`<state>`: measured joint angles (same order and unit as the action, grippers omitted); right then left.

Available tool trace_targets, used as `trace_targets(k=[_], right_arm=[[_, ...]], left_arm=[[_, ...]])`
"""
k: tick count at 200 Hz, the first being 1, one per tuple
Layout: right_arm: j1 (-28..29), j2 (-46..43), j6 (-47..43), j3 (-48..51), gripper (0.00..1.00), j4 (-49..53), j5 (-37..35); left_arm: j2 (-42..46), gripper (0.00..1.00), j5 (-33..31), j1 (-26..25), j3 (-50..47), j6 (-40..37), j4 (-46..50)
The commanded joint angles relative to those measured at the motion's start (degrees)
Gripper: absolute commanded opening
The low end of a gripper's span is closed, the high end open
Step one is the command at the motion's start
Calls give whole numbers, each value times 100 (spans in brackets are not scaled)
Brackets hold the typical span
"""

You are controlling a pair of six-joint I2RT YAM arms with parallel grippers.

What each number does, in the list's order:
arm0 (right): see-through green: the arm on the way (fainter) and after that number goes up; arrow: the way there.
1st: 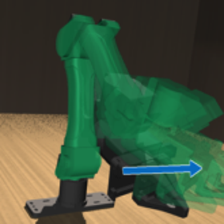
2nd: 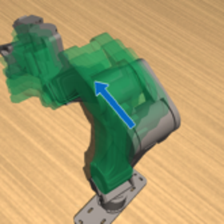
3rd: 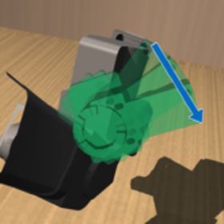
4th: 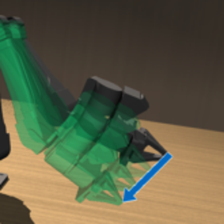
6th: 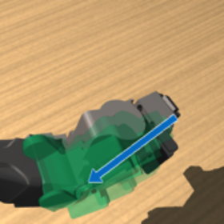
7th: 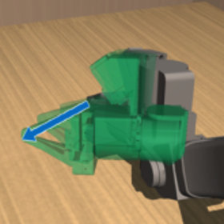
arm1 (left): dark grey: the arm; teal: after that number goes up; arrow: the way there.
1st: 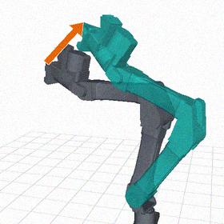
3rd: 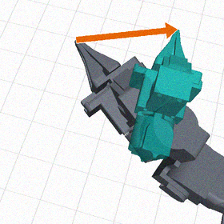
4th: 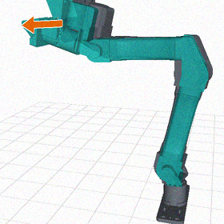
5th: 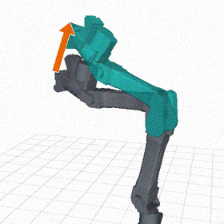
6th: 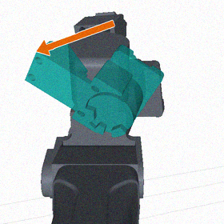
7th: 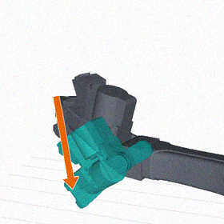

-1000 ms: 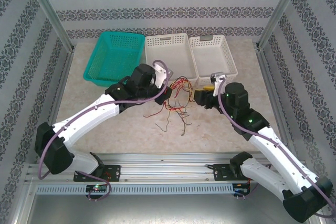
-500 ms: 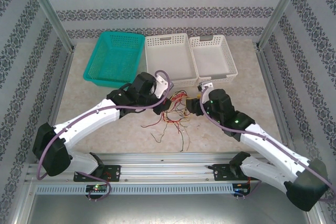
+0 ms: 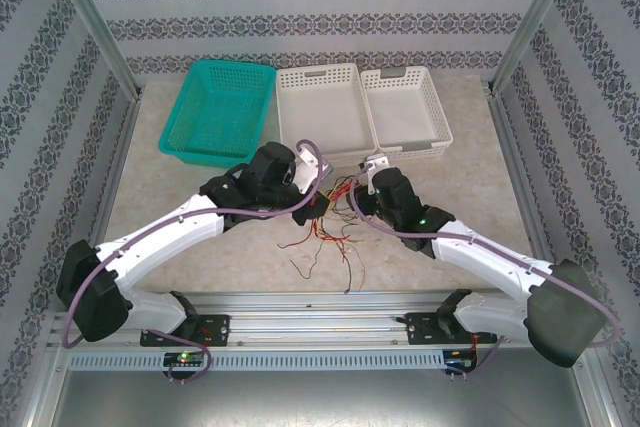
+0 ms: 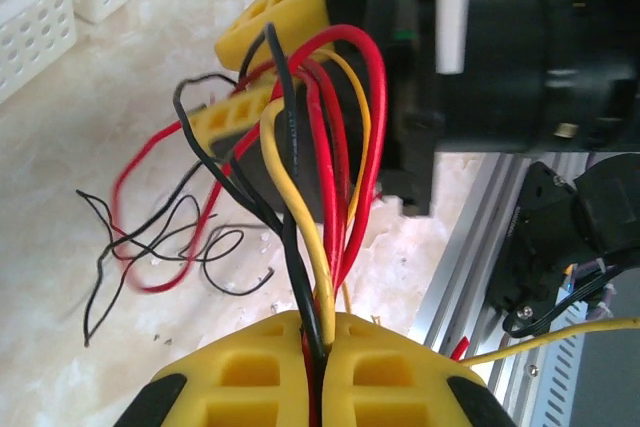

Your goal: Untangle the cables

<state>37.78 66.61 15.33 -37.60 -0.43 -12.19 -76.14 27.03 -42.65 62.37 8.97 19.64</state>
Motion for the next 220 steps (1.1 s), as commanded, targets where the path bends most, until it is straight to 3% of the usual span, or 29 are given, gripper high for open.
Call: trace_targets(k=[1,37,61,87,125,144,179,220], right_arm=[[-231,14,290,78,45,-189,-785],[-615,-609,453,286,16,-137,-1093],[-1066,-1243,435,293,10,257,-1168],[-1651,-1826,350,184,3,544,-581],[-1834,-1816,400,-230,0,581,972],[-1816,-1690,542,-406,0,537,1602],[-1796,-1686,728,-545,0,552,1771],[-1789,-1721,951,-555,0,453,2079]], left_arm=[[307,0,326,-50,-85,-150,-344],[277,0,312,-50,-51,-174,-248],[144,0,145,-50,71,-259,-19],[-53,0,175,-59,178,-251,101],[-225,25,485,-67,230,-177,73],[-218,32,524,-85,200,-176,53],[-243,59,589,-155,174,-154,58],[-310,74,846,-458,176,228,47]])
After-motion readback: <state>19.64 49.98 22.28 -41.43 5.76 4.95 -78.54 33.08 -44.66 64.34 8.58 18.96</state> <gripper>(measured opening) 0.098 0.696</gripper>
